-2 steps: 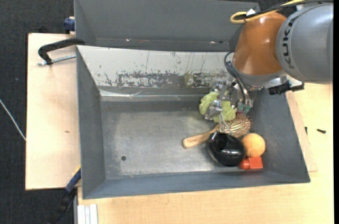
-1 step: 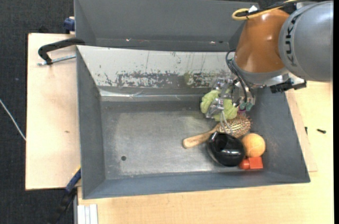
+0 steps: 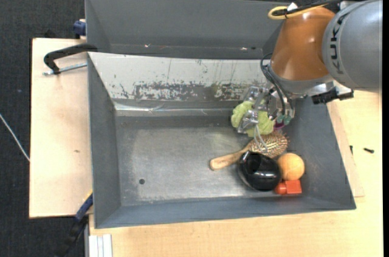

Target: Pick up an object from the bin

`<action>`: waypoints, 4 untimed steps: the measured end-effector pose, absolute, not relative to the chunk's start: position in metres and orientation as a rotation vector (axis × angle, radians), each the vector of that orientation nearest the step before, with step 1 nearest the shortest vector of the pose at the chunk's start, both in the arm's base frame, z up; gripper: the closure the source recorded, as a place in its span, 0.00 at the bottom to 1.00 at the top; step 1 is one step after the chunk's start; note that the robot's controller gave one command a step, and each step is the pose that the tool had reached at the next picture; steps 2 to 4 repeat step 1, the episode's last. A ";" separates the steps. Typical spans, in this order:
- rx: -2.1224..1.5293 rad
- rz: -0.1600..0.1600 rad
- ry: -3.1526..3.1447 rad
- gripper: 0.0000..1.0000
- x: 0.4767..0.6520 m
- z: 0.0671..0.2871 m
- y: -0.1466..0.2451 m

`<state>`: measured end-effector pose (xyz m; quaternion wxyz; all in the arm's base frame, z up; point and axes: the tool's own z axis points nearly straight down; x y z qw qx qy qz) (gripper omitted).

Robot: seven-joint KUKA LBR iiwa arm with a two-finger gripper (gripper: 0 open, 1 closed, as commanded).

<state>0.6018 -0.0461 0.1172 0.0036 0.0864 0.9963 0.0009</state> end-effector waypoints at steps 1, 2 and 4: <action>0.271 0.003 3.124 1.00 0.602 0.125 -0.046; 0.271 0.003 3.124 1.00 0.602 0.125 -0.046; 0.271 0.003 3.124 1.00 0.602 0.125 -0.046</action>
Offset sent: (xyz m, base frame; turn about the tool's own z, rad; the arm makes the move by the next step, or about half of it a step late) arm -0.0001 -0.0001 0.0730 0.0000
